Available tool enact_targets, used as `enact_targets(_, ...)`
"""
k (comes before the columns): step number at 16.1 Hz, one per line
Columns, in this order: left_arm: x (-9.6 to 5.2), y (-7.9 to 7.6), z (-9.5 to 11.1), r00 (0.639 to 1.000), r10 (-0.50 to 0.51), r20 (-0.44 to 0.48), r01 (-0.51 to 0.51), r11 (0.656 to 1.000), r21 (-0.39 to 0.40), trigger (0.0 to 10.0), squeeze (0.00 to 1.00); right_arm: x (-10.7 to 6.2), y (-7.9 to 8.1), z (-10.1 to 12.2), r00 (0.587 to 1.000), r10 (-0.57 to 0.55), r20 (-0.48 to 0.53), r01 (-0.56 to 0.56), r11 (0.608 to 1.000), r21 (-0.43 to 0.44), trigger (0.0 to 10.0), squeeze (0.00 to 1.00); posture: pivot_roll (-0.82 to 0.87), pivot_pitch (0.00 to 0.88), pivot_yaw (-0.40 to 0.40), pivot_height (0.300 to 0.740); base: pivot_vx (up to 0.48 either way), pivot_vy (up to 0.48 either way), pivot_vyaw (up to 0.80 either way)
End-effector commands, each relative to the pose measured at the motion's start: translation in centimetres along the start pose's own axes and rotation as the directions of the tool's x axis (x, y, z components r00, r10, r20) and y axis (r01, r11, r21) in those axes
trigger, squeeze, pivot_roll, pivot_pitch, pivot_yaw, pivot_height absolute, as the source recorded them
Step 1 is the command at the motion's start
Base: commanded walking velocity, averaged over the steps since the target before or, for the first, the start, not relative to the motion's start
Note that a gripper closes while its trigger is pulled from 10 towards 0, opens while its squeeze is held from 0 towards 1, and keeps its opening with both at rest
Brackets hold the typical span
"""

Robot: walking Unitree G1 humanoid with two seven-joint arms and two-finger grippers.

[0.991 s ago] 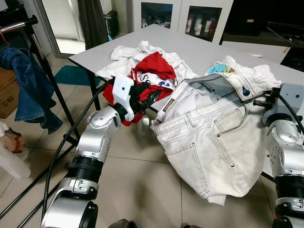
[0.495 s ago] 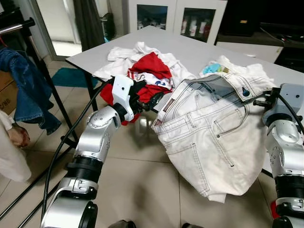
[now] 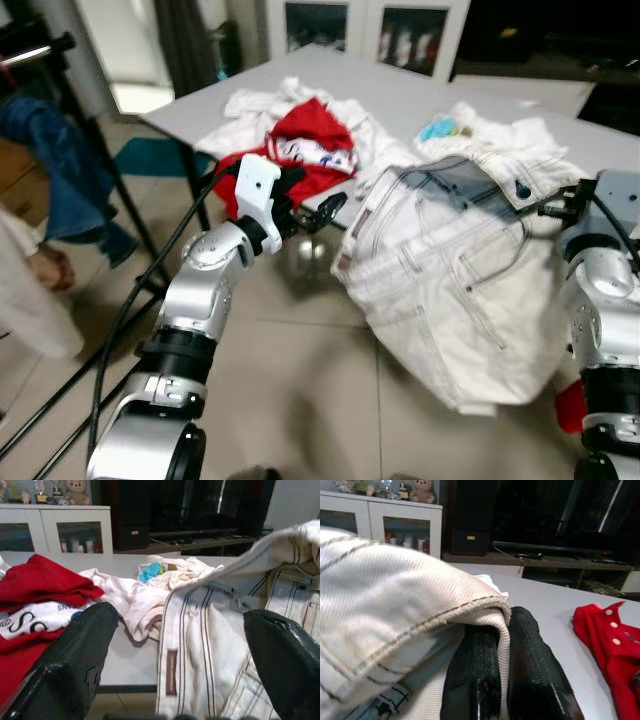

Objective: Hang hanger

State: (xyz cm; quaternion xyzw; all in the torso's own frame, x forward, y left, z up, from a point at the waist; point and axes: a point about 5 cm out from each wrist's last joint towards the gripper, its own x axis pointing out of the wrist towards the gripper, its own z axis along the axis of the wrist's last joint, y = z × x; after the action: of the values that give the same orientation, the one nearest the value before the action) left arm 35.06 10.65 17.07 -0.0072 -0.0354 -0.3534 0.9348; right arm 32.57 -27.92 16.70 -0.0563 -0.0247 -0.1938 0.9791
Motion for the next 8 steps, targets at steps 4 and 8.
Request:
enact_targets(4,-0.3,-2.8,-3.3,0.996,0.016,-0.088,-0.028,0.991,-0.128,10.0,0.00,3.0,-1.4,3.2,0.980,-0.184,0.082,0.186,0.982,-0.017,0.0,0.00,-0.08,0.000,0.000,0.740,0.000,0.000,0.00)
enact_targets(8,-0.6,-3.0,-3.6,0.995,0.036,-0.096,-0.050,0.988,-0.148,10.0,0.00,3.1,0.3,2.5,0.995,-0.084,0.048,0.086,0.995,-0.048,7.6,0.00,-0.07,0.000,0.000,0.740,0.000,0.000,0.00)
